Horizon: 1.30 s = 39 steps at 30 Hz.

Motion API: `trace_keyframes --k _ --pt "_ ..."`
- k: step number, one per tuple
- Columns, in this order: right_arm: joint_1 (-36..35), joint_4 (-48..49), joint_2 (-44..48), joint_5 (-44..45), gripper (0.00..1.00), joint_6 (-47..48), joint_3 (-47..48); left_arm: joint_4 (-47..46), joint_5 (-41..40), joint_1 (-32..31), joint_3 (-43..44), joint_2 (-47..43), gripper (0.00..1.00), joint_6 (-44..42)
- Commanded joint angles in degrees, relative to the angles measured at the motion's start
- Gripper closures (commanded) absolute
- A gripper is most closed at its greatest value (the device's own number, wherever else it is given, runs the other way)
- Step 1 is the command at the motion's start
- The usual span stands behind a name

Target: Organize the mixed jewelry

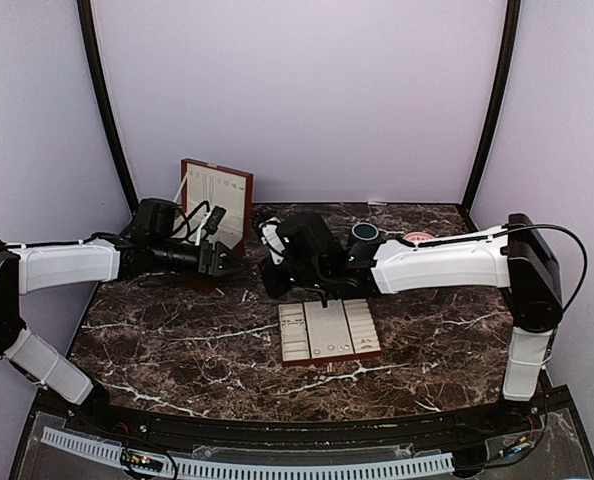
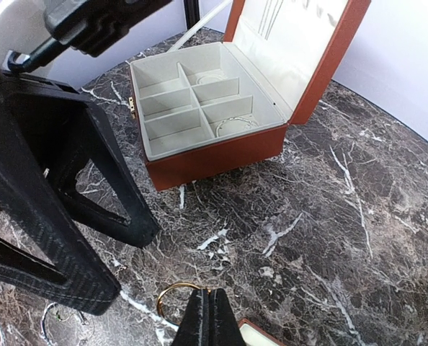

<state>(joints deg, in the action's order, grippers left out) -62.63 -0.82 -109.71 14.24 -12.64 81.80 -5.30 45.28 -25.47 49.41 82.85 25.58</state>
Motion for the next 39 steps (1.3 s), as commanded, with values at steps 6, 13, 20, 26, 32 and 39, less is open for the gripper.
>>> trace_keyframes --k 6,13,20,26,32,39 --pt "-1.83 0.82 -0.53 1.74 1.00 2.21 2.79 -0.30 1.85 -0.69 0.05 0.86 0.54 0.40" --pt "-2.19 0.73 -0.66 1.74 1.00 2.89 3.28 -0.48 2.69 -0.84 0.16 1.30 0.67 0.51" --pt "-2.49 0.60 -0.68 1.23 1.00 3.40 3.54 -1.76 4.25 -1.00 -0.02 1.93 0.79 1.35" --pt "-2.50 0.82 -0.22 0.94 1.00 3.55 3.22 -3.23 5.76 -1.01 -0.36 1.97 1.00 1.84" --pt "-2.07 -0.40 3.12 -1.71 0.93 4.44 1.98 -3.32 5.95 -1.00 -0.53 1.55 1.00 1.37" --pt "2.88 -0.90 12.56 -15.60 0.56 1.86 -4.08 -4.22 7.70 -1.47 -0.67 0.25 1.00 -0.53"
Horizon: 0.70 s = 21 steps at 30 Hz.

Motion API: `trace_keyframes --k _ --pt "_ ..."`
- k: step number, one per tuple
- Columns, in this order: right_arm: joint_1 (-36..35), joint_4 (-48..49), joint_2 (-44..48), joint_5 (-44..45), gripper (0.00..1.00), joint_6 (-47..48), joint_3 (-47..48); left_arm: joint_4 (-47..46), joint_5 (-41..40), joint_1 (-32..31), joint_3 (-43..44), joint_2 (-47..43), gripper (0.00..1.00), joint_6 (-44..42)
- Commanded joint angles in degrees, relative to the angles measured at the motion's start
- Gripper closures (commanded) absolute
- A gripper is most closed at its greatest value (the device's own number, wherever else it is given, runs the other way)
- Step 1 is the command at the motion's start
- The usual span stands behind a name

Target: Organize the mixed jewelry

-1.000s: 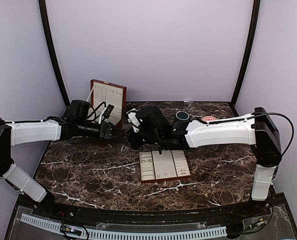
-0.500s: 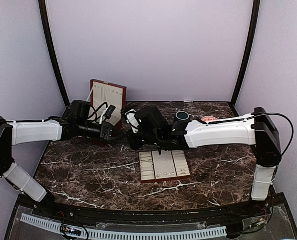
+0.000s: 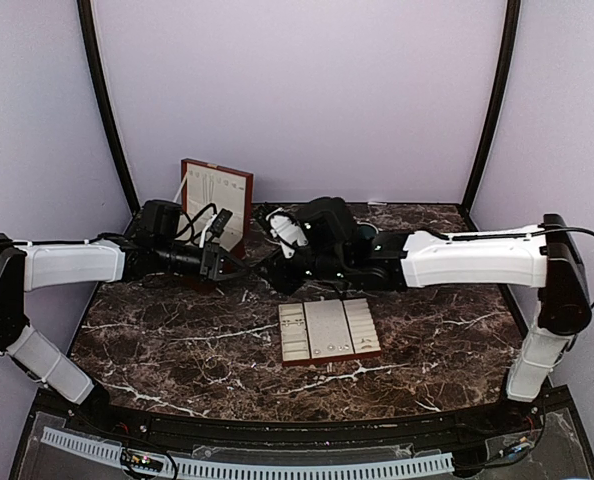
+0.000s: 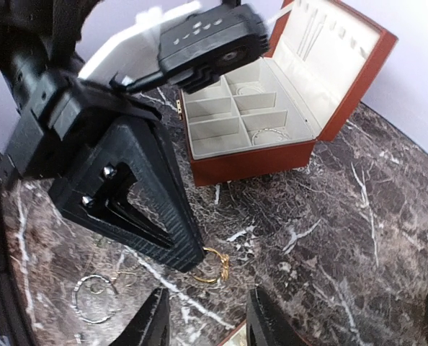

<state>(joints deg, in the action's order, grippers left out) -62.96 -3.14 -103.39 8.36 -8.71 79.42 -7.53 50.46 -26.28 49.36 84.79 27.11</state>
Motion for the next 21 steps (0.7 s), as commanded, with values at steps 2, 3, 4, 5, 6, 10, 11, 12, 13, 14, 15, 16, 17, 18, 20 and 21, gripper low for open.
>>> trace_keyframes --k 2,3,4,5,6,10,11,12,13,14,15,16,17,18,20,21 --pt "4.98 0.12 7.33 -14.48 0.49 -3.44 -1.95 -2.20 3.40 -1.28 -0.61 -2.33 1.00 -3.27" --pt "5.76 -0.83 7.67 -16.71 0.47 -4.03 -1.67 -2.21 3.75 -1.79 -0.59 -2.68 1.00 -3.99" --pt "6.58 -1.74 8.05 -19.10 0.46 -4.71 -1.43 -2.16 4.14 -2.26 -0.60 -3.04 1.00 -4.77" --pt "7.34 -2.62 8.19 -21.76 0.45 -5.27 -1.00 -2.29 4.84 -2.75 -0.63 -3.50 1.00 -5.60" --pt "7.96 -3.52 8.21 -24.42 0.45 -5.80 -0.61 -2.52 5.43 -3.22 -0.66 -4.05 1.00 -6.31" --pt "9.65 -5.79 8.27 -33.72 0.45 -7.24 -0.02 -5.02 7.19 -4.74 -1.76 -6.28 1.00 -7.81" --pt "9.84 -6.08 8.29 -35.37 0.45 -7.40 -0.11 -6.03 7.84 -5.01 -2.17 -6.76 1.00 -7.72" --pt "9.94 -6.12 8.30 -36.99 0.45 -7.66 -0.26 -6.99 8.40 -5.12 -2.54 -7.09 1.00 -7.56" --pt "9.96 -6.25 8.18 -38.61 0.45 -7.90 -0.43 -7.78 8.81 -5.37 -2.78 -7.32 1.00 -7.45" --pt "9.96 -6.07 8.08 -39.96 0.45 -8.17 -0.53 -8.18 9.02 -5.58 -2.97 -7.49 1.00 -7.50" --pt "9.96 -5.72 7.91 -41.43 0.45 -8.64 -0.76 -8.28 9.24 -5.74 -3.00 -7.54 1.00 -7.48" --pt "9.96 -5.26 7.80 -42.64 0.45 -8.97 -1.03 -8.37 9.52 -5.95 -3.03 -7.54 1.00 -7.63" --pt "9.96 -4.62 7.77 -43.52 0.45 -9.51 -1.33 -8.42 9.70 -6.11 -3.00 -7.56 1.00 -7.75" --pt "9.96 -3.87 7.69 -43.93 0.46 -9.97 -1.69 -8.43 9.93 -6.24 -2.97 -7.53 1.00 -7.84" --pt "9.96 -3.32 7.45 -43.70 0.49 -10.47 -2.06 -8.81 10.30 -6.68 -3.12 -7.74 1.00 -8.04" --pt "9.96 -3.14 7.36 -43.41 0.51 -10.60 -2.15 -8.96 10.28 -6.79 -3.29 -7.86 1.00 -8.12"
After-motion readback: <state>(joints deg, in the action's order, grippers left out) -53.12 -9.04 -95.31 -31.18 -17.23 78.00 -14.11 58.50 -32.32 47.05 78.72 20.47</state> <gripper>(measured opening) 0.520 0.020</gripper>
